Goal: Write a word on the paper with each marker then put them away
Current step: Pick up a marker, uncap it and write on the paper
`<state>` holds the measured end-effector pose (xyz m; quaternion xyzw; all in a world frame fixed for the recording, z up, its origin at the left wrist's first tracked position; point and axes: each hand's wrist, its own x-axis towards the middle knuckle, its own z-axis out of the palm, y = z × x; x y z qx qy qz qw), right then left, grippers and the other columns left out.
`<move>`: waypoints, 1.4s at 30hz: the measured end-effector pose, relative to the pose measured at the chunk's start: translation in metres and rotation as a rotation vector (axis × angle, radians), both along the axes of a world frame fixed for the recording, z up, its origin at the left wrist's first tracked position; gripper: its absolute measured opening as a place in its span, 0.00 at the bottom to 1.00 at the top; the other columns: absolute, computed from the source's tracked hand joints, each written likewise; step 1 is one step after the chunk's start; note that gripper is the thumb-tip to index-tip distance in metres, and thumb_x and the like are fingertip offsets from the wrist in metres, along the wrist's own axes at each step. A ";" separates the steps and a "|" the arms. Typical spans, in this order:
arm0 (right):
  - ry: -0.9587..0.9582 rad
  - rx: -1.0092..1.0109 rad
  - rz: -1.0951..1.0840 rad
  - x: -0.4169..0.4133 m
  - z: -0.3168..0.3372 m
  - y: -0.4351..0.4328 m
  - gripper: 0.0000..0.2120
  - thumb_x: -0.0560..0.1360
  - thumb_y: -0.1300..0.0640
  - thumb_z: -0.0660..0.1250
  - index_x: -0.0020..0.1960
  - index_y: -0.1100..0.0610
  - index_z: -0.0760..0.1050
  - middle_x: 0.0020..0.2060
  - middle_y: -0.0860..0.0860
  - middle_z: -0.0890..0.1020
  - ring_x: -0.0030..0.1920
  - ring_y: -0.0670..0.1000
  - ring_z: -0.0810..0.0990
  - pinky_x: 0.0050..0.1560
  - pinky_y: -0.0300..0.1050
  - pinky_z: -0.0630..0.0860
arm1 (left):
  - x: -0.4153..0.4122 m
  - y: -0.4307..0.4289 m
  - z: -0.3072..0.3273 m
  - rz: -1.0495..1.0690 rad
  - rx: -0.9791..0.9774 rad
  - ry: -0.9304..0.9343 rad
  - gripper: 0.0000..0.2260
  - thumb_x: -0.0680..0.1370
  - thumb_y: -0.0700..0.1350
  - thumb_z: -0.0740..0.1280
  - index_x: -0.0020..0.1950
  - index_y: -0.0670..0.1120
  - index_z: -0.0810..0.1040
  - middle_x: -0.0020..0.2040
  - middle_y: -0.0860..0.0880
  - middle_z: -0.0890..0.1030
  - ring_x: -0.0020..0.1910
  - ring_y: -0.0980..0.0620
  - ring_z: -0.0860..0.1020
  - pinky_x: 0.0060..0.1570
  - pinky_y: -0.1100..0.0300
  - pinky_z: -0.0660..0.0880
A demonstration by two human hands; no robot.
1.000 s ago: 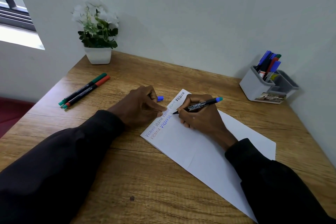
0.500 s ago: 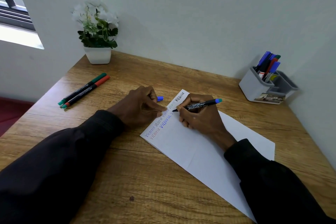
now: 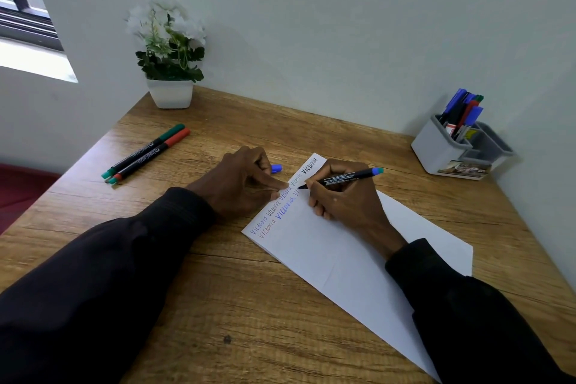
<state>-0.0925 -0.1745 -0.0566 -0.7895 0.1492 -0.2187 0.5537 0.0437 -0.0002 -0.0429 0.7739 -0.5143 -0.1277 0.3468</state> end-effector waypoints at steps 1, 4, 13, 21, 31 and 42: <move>0.001 0.003 -0.005 0.000 -0.001 0.000 0.07 0.78 0.70 0.71 0.41 0.67 0.80 0.29 0.58 0.82 0.24 0.51 0.79 0.23 0.37 0.72 | 0.000 0.000 0.000 0.001 0.001 -0.002 0.18 0.73 0.47 0.74 0.35 0.66 0.69 0.45 0.58 0.72 0.44 0.58 0.71 0.37 0.69 0.65; 0.030 -0.017 -0.013 0.001 -0.001 -0.001 0.09 0.77 0.69 0.71 0.38 0.63 0.81 0.28 0.58 0.82 0.24 0.53 0.79 0.23 0.40 0.73 | 0.000 0.001 -0.001 0.004 0.002 -0.011 0.18 0.73 0.47 0.74 0.35 0.66 0.69 0.46 0.58 0.72 0.44 0.58 0.71 0.36 0.69 0.64; 0.033 -0.029 -0.033 0.002 -0.003 -0.003 0.09 0.78 0.67 0.71 0.39 0.60 0.82 0.29 0.58 0.83 0.25 0.55 0.81 0.24 0.42 0.74 | 0.001 -0.001 -0.002 0.007 0.002 -0.001 0.18 0.73 0.47 0.74 0.36 0.65 0.69 0.45 0.58 0.71 0.44 0.57 0.70 0.37 0.66 0.64; 0.013 -0.012 -0.036 0.002 -0.001 -0.002 0.13 0.75 0.71 0.70 0.34 0.59 0.79 0.27 0.59 0.82 0.23 0.56 0.79 0.23 0.42 0.73 | 0.002 -0.001 -0.003 -0.027 0.001 -0.023 0.23 0.73 0.48 0.74 0.34 0.77 0.71 0.47 0.58 0.71 0.48 0.57 0.69 0.41 0.61 0.67; 0.000 -0.007 -0.043 0.002 -0.002 -0.002 0.10 0.78 0.70 0.70 0.38 0.64 0.80 0.29 0.61 0.82 0.25 0.56 0.80 0.24 0.42 0.74 | 0.001 0.000 -0.001 0.002 -0.013 -0.016 0.19 0.73 0.46 0.74 0.37 0.66 0.67 0.45 0.58 0.70 0.45 0.59 0.69 0.40 0.63 0.64; -0.005 0.019 -0.049 0.002 -0.002 -0.003 0.10 0.77 0.71 0.69 0.38 0.65 0.80 0.30 0.62 0.83 0.25 0.57 0.80 0.25 0.43 0.75 | 0.004 0.000 -0.005 -0.047 0.038 -0.037 0.15 0.74 0.50 0.72 0.49 0.70 0.73 0.47 0.58 0.69 0.48 0.61 0.66 0.44 0.62 0.65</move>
